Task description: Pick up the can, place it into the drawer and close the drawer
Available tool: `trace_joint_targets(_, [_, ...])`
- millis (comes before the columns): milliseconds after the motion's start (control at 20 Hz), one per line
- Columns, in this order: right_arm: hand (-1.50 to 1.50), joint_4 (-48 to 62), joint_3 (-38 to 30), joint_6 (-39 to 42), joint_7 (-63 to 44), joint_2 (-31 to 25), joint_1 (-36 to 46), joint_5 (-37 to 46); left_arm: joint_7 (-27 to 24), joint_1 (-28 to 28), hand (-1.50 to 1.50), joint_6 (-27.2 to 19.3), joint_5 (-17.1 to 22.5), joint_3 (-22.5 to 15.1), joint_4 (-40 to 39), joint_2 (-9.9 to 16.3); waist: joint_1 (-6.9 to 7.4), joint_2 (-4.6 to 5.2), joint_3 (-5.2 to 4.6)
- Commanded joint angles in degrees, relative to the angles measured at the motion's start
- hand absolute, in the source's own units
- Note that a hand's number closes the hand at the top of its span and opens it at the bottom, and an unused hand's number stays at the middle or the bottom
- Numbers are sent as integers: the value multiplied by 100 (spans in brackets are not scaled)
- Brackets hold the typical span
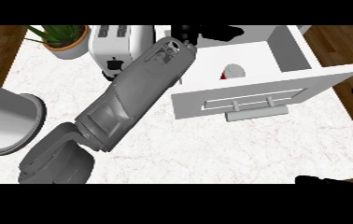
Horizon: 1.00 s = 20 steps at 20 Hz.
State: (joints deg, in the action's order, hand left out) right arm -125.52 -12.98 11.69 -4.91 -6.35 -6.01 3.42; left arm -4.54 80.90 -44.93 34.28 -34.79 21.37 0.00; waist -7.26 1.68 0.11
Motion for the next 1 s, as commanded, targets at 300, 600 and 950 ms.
trace_joint_targets(300, [-150,-192,279,50,282,-558,393,1197,-490,-73,-150,-8,497,191,191,0,202,-14,-7])
trace_joint_targets(600, [-150,291,897,-233,614,-711,486,2783,-289,157,-150,-373,627,18,397,0,366,-65,-3])
trace_joint_targets(950, [-150,1108,1621,-612,621,-887,821,4440,33,232,-150,-373,551,-31,523,0,646,-141,-7])
